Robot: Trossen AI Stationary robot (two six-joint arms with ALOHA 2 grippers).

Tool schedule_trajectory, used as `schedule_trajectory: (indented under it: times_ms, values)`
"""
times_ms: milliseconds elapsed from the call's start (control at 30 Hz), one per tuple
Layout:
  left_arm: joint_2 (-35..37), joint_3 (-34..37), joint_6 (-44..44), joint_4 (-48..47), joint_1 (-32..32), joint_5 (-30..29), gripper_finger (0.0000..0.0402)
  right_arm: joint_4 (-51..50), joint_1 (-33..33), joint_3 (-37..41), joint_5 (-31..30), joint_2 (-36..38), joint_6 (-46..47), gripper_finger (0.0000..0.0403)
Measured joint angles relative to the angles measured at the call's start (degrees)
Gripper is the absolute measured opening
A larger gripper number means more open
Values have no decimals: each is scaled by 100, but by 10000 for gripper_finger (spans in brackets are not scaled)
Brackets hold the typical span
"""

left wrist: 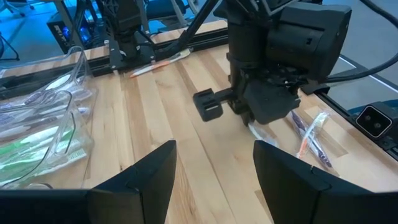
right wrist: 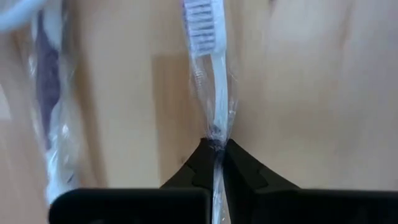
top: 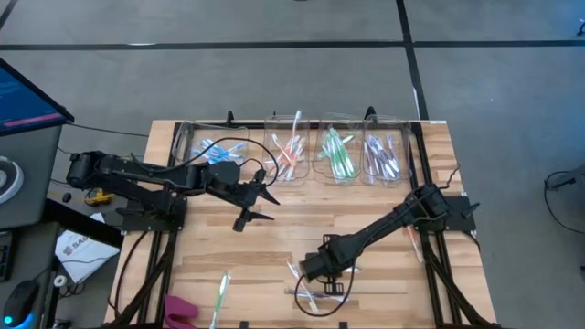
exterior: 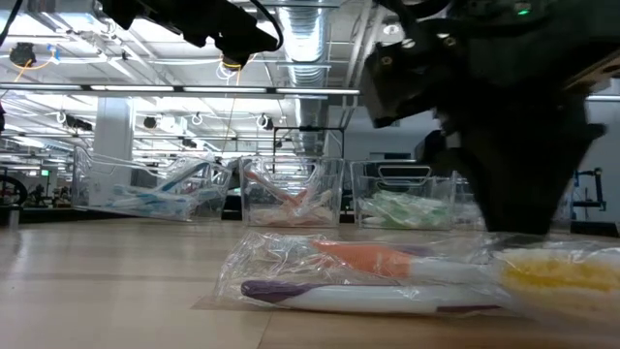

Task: Pick & Place Toothbrushes
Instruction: Put the violet toothbrush into the right transparent bin

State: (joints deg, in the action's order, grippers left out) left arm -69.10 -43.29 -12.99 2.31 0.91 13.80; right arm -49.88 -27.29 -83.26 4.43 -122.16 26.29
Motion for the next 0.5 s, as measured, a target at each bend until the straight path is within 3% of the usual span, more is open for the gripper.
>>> schedule_trajectory:
  times_ms: [167,500]
  values:
    - [0,-3,0,-44,0,-1,209,-263,-38,35,-102,187,362,4]
    - [0,-4,0,-146,0,1,209,-1322,-342,55,-1037,1095,1365,0]
